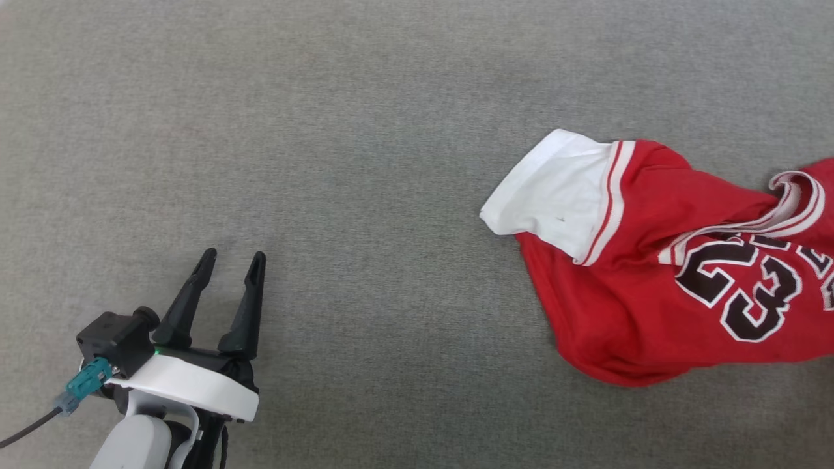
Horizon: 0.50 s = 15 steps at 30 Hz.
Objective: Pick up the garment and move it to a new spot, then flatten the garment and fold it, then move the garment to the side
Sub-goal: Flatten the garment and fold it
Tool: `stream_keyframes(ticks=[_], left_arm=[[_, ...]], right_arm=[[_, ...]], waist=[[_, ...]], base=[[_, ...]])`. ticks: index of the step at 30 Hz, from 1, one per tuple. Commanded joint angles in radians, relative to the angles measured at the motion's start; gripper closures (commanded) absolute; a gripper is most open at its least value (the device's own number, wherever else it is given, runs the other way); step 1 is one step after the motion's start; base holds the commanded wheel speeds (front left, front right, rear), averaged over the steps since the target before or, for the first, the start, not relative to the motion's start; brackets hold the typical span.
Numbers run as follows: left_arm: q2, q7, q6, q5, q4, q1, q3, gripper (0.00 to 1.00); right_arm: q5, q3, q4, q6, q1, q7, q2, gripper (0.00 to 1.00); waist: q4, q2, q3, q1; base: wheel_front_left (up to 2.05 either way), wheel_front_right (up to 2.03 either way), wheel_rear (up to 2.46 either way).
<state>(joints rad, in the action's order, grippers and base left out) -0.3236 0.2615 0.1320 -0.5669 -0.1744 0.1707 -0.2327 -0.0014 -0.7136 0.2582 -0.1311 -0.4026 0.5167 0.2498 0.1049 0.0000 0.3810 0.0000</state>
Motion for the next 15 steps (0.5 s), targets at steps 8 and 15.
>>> stream_keyframes(ticks=[8,15], left_arm=[[-0.1,0.005,-0.003,-0.026,0.025,0.089,-0.072,0.0],[-0.259,0.005,-0.003,-0.098,0.086,0.213,-0.183,0.0]], right_arm=[[0.007,0.015,-0.012,0.0,-0.001,-0.16,-0.034,0.0],[0.066,0.082,-0.107,0.0,0.066,-0.282,-0.095,0.0]], waist=[[-0.026,0.0,-0.005,0.0],[-0.076,0.0,-0.018,0.0]], base=[[0.0,0.0,0.0],[0.0,0.0,0.0]])
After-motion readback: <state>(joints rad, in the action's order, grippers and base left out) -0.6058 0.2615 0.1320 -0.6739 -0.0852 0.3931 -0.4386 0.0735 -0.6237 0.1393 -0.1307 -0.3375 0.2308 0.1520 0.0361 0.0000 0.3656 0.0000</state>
